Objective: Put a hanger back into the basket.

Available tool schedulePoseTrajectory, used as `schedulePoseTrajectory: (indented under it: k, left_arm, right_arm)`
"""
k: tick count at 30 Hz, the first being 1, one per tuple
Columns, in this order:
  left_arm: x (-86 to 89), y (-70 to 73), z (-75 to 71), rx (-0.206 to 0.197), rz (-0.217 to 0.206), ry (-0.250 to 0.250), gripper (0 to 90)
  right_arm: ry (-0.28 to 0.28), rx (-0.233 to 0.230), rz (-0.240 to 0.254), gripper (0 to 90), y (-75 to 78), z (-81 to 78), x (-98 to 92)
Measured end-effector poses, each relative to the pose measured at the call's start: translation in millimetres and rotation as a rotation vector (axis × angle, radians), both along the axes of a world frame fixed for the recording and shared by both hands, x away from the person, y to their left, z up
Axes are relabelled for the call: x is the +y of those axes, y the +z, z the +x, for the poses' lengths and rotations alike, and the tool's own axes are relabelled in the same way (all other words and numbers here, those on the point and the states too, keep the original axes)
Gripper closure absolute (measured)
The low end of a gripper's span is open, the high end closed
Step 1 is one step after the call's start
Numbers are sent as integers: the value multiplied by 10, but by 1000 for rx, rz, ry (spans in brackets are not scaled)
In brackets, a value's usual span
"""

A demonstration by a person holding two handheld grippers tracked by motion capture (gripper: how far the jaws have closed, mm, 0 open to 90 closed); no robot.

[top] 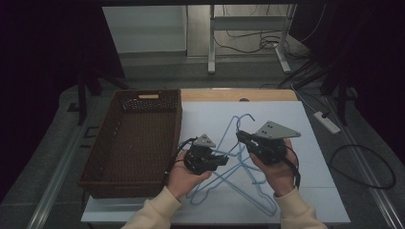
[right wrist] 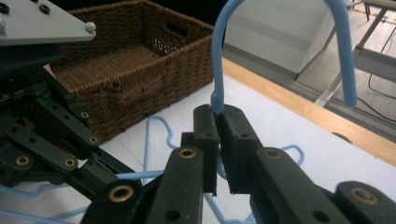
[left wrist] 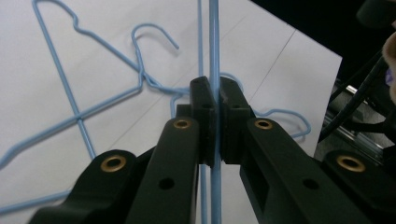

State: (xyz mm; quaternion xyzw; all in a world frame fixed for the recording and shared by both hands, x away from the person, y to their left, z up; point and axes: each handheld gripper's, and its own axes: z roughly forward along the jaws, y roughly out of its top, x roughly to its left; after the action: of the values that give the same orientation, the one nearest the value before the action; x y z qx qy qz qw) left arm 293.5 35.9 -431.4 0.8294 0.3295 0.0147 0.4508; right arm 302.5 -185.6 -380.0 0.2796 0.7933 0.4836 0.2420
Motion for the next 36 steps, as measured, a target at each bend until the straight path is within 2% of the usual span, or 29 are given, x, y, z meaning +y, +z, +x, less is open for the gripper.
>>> schedulePoseTrajectory:
  k: [5, 9, 11, 12, 15, 23, 28, 30, 32, 34, 36]
  left_arm:
    - [85, 75, -12, -21, -27, 11, 864]
    - [178, 136, -31, -38, -47, 18, 864]
    - [227, 165, -43, -46, -53, 21, 864]
    - [227, 165, -43, -46, -53, 21, 864]
    - [311, 199, -55, -61, -73, 34, 864]
    - [447, 266, -69, -83, -97, 51, 864]
    - [539, 351, -81, -104, -102, 63, 864]
    - [652, 441, -102, -131, -109, 71, 864]
    - [670, 454, -107, -135, -111, 74, 864]
    - [802, 535, -127, -154, -115, 91, 864]
    - [835, 550, -130, -157, -118, 95, 864]
  right_arm:
    - [-7, -34, 54, 590, 39, -65, -137]
    - [-17, -40, 77, 415, -17, -124, -361]
    - [-34, -15, 97, 400, -81, -130, -484]
    - [-34, -15, 97, 400, -81, -130, -484]
    - [-72, 14, 108, 368, -242, -150, -722]
    - [-67, 69, 107, 307, -587, -224, -1064]
    - [-84, 90, 111, 299, -672, -222, -1145]
    - [-96, 105, 106, 297, -726, -204, -1170]
    - [-102, 117, 105, 297, -759, -192, -1185]
    - [-108, 127, 104, 296, -789, -178, -1195]
    - [-110, 131, 100, 296, -809, -170, -1201]
